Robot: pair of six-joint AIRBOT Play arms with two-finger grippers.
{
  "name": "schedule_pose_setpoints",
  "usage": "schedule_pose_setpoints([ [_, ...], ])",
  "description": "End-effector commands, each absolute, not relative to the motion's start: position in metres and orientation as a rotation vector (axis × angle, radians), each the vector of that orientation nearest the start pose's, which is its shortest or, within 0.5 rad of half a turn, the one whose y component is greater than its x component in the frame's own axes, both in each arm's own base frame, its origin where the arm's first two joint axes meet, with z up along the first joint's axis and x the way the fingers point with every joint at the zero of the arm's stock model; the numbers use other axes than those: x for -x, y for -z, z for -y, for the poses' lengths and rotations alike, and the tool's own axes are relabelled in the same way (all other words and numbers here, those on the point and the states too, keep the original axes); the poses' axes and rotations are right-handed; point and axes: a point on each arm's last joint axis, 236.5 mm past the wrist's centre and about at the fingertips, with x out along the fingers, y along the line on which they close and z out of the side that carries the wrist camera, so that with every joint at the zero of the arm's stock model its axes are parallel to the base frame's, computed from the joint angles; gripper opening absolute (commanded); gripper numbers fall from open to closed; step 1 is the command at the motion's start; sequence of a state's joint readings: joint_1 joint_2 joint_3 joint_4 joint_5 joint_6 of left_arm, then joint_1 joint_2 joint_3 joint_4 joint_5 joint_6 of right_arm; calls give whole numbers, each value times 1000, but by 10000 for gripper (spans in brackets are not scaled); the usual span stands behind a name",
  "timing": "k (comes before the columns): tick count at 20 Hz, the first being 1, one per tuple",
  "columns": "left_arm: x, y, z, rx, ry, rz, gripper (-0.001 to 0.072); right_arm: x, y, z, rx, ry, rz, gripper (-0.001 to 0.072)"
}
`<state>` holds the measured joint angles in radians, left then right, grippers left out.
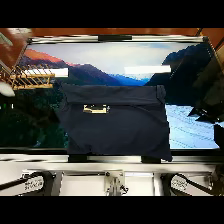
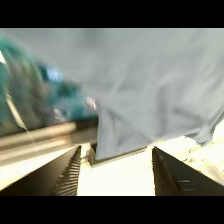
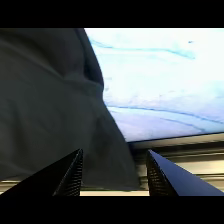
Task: Fold the shirts.
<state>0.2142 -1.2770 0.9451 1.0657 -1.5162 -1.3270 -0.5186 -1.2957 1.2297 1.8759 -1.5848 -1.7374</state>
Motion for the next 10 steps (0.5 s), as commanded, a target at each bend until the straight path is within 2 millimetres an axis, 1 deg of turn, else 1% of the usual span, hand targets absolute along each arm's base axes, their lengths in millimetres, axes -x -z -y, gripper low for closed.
schedule_pose_setpoints([
  [1, -194, 69, 84, 565, 410, -1695, 457, -287, -24, 77, -611, -8, -1473, 510],
  [3, -169, 86, 92, 582, 449, -1738, 459, -284, -22, 79, -600, -2, -1487, 510],
  [4, -166, 93, 92, 574, 447, -1732, 459, -282, -21, 82, -588, 10, -1494, 510],
  [5, -167, 97, 92, 574, 432, -1717, 459, -280, -20, 85, -578, 21, -1501, 510],
  [7, -175, 100, 93, 566, 438, -1677, 459, -277, -18, 89, -561, 37, -1511, 509],
  [10, -187, 106, 90, 581, 402, -1641, 459, -276, -18, 90, -557, 41, -1515, 510],
])
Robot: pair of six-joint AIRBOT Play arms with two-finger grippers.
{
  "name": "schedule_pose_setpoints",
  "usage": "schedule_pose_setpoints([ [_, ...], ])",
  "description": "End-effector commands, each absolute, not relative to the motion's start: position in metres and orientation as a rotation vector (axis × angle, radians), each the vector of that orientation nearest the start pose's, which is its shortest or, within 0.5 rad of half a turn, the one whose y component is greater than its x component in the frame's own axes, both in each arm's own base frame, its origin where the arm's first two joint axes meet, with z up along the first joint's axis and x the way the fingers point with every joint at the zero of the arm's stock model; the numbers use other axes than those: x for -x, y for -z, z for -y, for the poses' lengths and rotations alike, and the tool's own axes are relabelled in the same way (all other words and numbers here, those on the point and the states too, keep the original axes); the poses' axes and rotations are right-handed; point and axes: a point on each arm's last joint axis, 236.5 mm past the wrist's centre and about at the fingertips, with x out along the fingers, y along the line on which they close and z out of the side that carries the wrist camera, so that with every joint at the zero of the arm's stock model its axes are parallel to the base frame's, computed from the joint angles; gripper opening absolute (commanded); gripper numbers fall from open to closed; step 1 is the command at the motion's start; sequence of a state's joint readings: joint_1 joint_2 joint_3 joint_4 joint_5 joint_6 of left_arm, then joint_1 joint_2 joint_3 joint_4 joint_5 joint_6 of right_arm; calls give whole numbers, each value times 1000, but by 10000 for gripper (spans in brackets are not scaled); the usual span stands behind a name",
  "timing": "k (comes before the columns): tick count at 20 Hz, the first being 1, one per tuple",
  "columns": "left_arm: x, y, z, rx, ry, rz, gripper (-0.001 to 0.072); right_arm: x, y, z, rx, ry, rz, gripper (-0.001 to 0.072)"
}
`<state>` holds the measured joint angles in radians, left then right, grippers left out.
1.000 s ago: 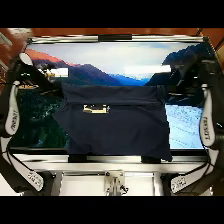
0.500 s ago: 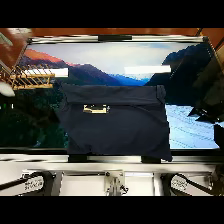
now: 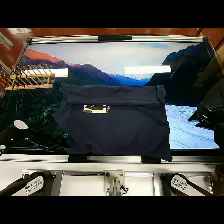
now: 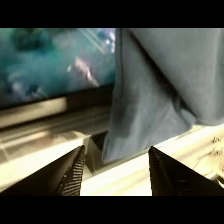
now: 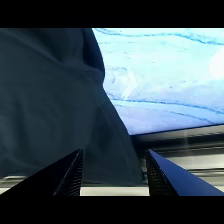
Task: Fold the shirts.
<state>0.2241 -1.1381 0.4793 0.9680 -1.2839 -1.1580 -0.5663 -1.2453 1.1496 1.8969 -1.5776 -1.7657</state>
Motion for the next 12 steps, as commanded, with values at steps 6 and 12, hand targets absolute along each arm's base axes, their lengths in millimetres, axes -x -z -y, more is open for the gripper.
schedule_pose_setpoints([
  [6, -210, 113, 109, 585, 416, -1563, 456, -262, -12, 83, -573, 26, -1575, 510],
  [12, -213, 112, 119, 563, 441, -1546, 37, -179, 50, 36, -640, -65, -1808, 588],
])
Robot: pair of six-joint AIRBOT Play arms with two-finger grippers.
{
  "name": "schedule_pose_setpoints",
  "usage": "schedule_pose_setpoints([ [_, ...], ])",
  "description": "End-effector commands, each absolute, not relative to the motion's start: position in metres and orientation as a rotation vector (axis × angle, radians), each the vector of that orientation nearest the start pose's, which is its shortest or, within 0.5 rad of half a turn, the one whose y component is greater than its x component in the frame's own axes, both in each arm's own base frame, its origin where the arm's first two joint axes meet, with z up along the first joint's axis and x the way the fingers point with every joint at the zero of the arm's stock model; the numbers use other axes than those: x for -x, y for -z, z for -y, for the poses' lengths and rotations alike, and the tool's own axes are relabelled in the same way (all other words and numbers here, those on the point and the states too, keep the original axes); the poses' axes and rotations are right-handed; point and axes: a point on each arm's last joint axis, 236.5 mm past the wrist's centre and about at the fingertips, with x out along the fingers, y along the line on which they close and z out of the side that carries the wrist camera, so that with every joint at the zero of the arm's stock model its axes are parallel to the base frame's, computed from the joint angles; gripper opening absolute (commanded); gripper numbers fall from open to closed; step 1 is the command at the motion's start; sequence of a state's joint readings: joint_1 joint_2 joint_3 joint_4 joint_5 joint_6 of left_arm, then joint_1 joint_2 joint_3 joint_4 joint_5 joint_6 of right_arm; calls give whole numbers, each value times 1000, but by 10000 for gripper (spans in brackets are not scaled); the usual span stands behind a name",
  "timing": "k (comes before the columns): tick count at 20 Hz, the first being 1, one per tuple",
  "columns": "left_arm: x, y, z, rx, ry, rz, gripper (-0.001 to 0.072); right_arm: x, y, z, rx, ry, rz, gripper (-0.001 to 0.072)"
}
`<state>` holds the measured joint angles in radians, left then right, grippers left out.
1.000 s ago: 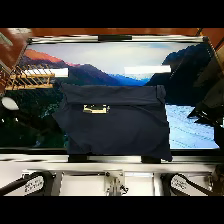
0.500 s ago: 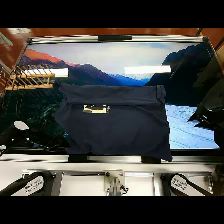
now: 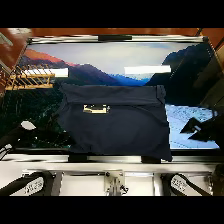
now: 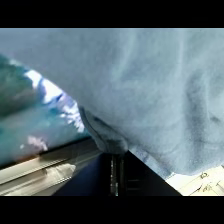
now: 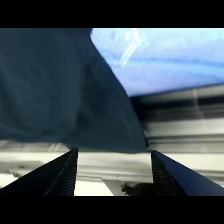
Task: Fold the shirts.
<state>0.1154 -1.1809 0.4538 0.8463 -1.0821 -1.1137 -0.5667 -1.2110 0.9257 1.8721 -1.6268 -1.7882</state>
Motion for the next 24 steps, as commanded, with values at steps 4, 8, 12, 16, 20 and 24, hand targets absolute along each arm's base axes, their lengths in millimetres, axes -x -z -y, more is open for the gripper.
schedule_pose_setpoints([
  [4, -218, 106, 120, 558, 454, -1537, 37, -130, 84, 28, -617, -38, -1942, 588],
  [8, -218, 104, 121, 559, 463, -1541, 37, -130, 98, 16, -669, -35, -1910, 588],
  [12, -216, 104, 121, 560, 467, -1545, 37, -133, 102, 6, -720, -39, -1890, 588],
  [16, -215, 102, 122, 561, 475, -1549, 37, -138, 107, -1, -758, -33, -1858, 588],
  [20, -216, 96, 123, 551, 481, -1528, 37, -134, 115, -16, -655, -79, -1893, 581],
  [24, -218, 90, 122, 539, 489, -1503, 36, -139, 109, -27, -583, -143, -1910, 68],
])
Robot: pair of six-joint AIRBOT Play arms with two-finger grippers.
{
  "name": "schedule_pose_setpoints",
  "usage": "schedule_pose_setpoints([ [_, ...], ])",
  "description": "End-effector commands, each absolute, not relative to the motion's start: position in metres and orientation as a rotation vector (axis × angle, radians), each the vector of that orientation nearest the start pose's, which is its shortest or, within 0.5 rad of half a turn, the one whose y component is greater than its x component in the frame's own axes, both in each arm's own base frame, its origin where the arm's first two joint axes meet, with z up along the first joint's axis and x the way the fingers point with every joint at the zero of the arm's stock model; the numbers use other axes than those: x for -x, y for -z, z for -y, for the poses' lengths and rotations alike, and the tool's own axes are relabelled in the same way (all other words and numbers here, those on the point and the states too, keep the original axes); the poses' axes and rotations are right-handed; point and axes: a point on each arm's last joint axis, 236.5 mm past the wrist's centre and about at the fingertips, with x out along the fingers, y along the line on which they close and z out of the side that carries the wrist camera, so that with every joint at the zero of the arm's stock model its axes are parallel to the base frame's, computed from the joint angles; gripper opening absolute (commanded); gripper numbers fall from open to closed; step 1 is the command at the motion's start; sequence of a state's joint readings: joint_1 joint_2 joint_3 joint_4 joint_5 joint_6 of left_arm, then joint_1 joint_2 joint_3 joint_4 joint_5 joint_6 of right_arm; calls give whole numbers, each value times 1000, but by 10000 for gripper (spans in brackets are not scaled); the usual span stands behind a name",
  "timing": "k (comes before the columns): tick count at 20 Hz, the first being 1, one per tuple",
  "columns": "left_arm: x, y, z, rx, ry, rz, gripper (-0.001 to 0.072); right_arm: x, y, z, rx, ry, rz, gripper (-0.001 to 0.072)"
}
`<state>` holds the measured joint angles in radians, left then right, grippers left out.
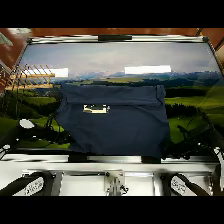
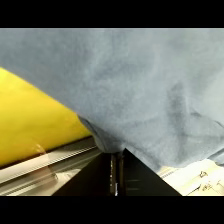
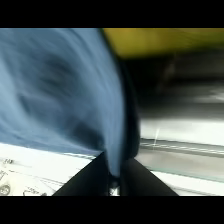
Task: Fold the shirts.
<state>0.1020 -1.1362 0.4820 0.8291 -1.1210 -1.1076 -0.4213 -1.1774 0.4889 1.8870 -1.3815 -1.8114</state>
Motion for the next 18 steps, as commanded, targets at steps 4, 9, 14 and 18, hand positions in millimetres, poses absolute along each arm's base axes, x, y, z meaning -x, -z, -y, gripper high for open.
schedule_pose_setpoints([
  [4, -244, 49, 130, 573, 563, -1403, 35, -189, 78, -14, -543, -169, -1783, 67],
  [9, -286, -18, 124, 455, 648, -1282, 35, -280, 22, -12, -533, -198, -1488, 67],
  [14, -329, -59, 92, 403, 599, -1134, 34, -350, -9, -18, -377, -170, -1268, 67],
  [18, -367, -78, 57, 430, 524, -1072, 34, -388, -9, -18, -386, -153, -1224, 66],
])
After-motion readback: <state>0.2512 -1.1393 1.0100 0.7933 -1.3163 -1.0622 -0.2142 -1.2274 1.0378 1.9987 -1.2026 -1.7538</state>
